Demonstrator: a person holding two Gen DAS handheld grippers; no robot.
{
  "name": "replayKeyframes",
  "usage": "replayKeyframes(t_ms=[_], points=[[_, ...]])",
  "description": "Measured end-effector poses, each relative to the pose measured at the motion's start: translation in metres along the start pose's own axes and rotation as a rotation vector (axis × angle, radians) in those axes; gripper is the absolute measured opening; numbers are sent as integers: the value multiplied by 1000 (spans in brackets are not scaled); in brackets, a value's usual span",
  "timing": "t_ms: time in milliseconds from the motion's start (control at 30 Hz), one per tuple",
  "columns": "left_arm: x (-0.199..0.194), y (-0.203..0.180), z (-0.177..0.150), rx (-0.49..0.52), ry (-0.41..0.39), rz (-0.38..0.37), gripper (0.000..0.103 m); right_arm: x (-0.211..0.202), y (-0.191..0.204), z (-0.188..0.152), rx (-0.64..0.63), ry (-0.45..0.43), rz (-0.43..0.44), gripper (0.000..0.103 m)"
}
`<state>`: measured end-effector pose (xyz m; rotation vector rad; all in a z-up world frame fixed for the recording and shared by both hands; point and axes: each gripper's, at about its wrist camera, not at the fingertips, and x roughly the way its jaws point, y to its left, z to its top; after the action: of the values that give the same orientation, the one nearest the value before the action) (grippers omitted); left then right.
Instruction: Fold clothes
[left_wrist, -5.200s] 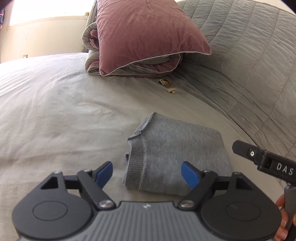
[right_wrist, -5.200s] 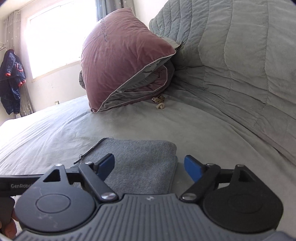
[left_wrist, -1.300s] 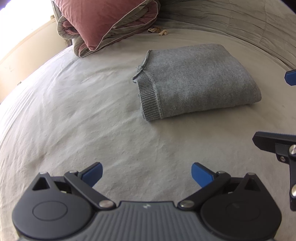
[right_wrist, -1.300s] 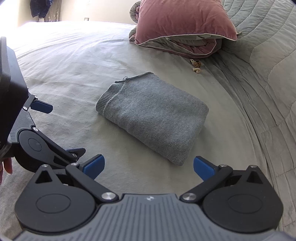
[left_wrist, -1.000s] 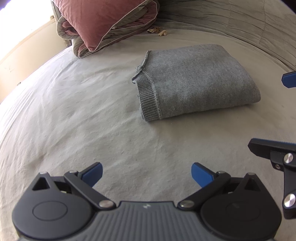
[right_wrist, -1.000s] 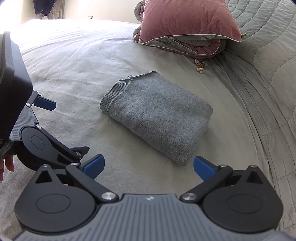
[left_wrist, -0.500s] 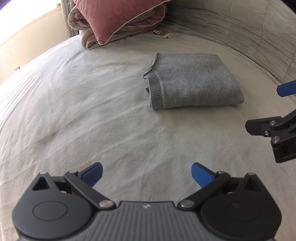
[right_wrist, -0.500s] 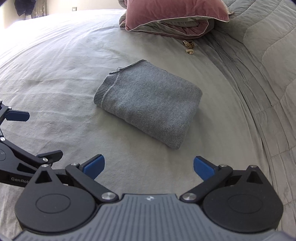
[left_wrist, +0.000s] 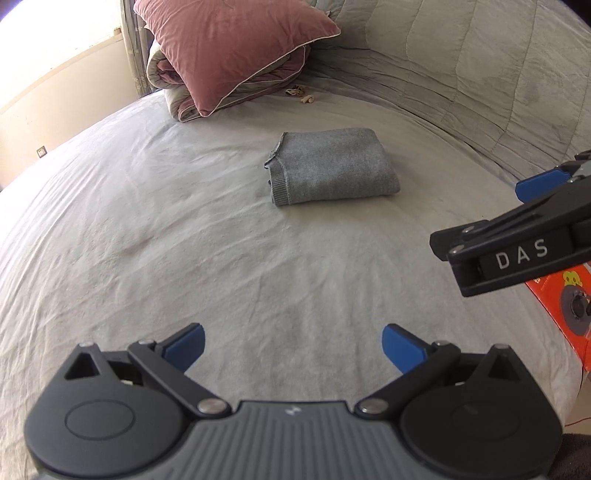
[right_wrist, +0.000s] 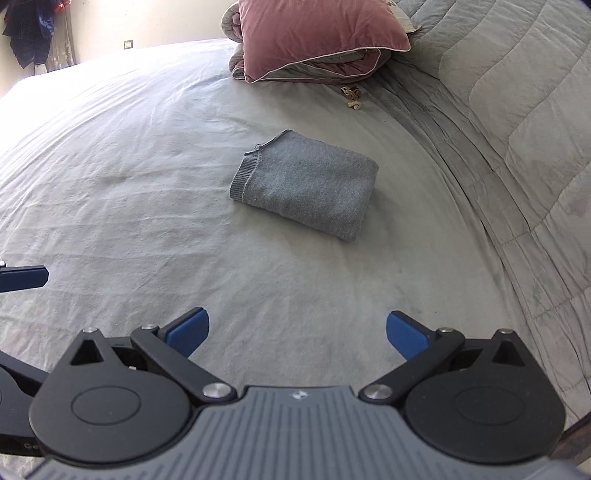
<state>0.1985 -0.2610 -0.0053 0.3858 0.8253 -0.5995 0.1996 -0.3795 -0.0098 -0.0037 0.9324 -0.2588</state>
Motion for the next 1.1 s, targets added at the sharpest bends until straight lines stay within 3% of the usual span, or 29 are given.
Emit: replayKeyframes(t_ms=[300,600,1100], points=[[-59,3,-60,-84,-35,31,102,-58,21,-61,75,-77,-7,103],[-105,8,-114,-131,-55,80,102,-102,52,-116,105,-161,41,103],[-138,24,-162,-210,-89,127,102,-122,92,-159,126,-196,121,103]])
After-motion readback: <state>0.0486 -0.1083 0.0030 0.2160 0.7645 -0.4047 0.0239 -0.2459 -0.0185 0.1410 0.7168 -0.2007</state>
